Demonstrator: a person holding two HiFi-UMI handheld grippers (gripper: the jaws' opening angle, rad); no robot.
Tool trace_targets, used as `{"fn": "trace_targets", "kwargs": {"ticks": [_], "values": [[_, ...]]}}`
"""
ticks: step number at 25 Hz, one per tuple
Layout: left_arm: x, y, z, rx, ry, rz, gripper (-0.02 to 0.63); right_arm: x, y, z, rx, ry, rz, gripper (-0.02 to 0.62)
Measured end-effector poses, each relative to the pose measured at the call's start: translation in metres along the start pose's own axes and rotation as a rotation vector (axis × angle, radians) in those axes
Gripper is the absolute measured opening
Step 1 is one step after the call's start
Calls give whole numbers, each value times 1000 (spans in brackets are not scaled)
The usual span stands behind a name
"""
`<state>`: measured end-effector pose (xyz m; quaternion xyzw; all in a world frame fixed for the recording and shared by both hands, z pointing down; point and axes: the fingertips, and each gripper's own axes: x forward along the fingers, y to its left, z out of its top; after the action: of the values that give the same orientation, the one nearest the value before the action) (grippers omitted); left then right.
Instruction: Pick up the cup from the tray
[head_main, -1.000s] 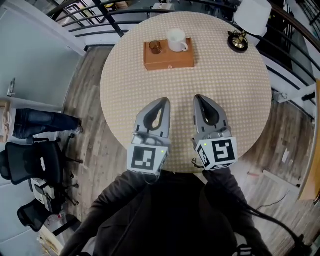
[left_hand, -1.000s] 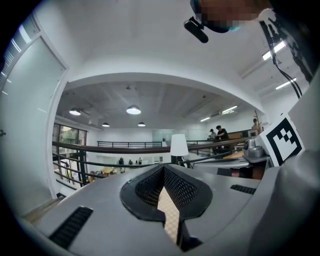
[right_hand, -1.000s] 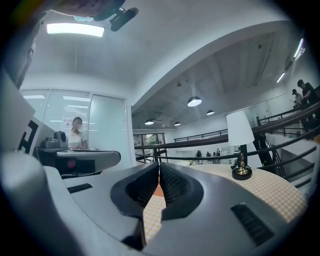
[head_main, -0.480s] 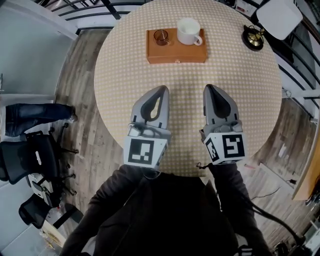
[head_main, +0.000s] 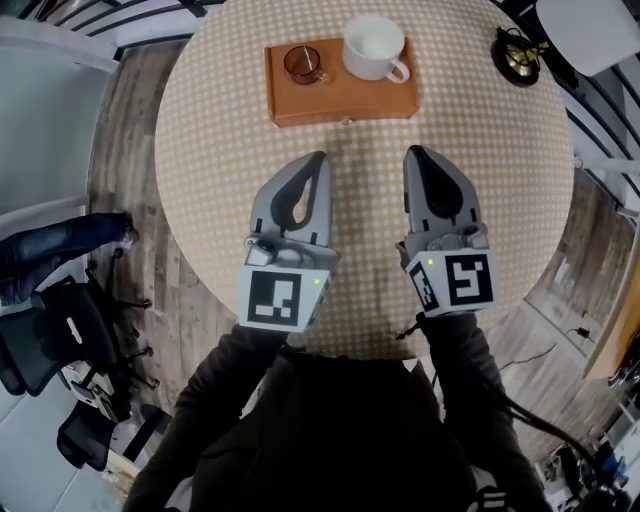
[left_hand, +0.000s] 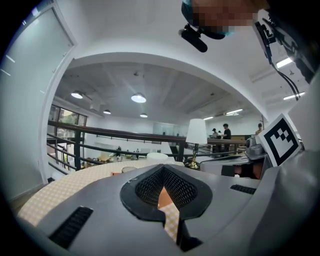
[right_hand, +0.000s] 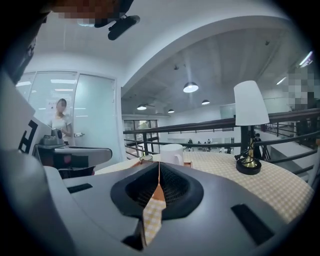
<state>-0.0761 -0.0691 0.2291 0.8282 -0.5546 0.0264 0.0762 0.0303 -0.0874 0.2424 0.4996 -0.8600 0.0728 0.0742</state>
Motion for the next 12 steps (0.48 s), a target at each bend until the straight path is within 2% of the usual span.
{"fn": "trace_targets", "kwargs": {"ticks": [12], "values": [[54, 20, -43, 6, 35, -26, 3, 59, -39, -29, 21, 23, -47, 8]]}}
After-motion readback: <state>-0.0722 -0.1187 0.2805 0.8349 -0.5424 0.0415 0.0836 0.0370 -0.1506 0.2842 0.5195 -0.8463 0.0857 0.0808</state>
